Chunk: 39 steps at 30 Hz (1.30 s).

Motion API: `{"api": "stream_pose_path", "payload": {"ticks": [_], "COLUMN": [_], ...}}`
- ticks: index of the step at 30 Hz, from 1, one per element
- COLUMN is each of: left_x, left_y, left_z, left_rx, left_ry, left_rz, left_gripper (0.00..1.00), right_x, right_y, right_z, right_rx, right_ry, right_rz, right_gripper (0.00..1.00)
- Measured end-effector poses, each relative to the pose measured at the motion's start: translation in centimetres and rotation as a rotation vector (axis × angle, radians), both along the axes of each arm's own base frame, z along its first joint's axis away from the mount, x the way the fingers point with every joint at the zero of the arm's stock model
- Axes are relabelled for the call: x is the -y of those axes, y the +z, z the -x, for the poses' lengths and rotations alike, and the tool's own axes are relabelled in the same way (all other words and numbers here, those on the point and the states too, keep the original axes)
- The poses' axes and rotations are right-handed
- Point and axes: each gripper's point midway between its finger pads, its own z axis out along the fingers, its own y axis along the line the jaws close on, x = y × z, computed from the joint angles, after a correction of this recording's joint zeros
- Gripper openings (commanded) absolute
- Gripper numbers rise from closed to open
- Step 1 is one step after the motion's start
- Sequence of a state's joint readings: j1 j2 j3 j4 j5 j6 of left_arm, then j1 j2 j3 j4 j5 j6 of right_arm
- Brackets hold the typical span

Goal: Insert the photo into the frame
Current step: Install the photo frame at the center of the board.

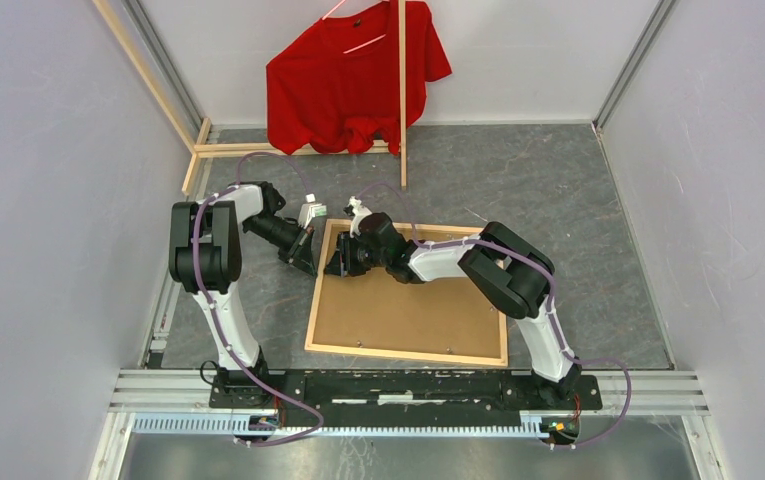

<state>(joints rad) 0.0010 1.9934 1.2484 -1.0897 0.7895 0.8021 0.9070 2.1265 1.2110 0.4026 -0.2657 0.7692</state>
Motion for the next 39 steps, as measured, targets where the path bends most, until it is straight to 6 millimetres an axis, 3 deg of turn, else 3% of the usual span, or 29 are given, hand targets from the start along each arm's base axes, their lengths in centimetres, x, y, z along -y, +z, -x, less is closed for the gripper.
{"api": "stream_pose_path", "payload": {"ticks": [28, 39], "left_x": [0.0, 0.1], "left_y": [0.0, 0.0], "left_z": [0.0, 0.2], "left_rx": [-0.002, -0.008], "left_ry": [0.007, 0.009], "left_rz": [0.010, 0.017], "left_gripper": [0.02, 0.02], "right_x": [-0.5, -0.3], "right_y": [0.0, 0.0], "right_z": [-0.4, -1.9], "right_rx": [-0.085, -0.039], "right_ry": [-0.086, -0.184], "right_rz": [-0.047, -0.087], "right_gripper": [0.30, 0.31]}}
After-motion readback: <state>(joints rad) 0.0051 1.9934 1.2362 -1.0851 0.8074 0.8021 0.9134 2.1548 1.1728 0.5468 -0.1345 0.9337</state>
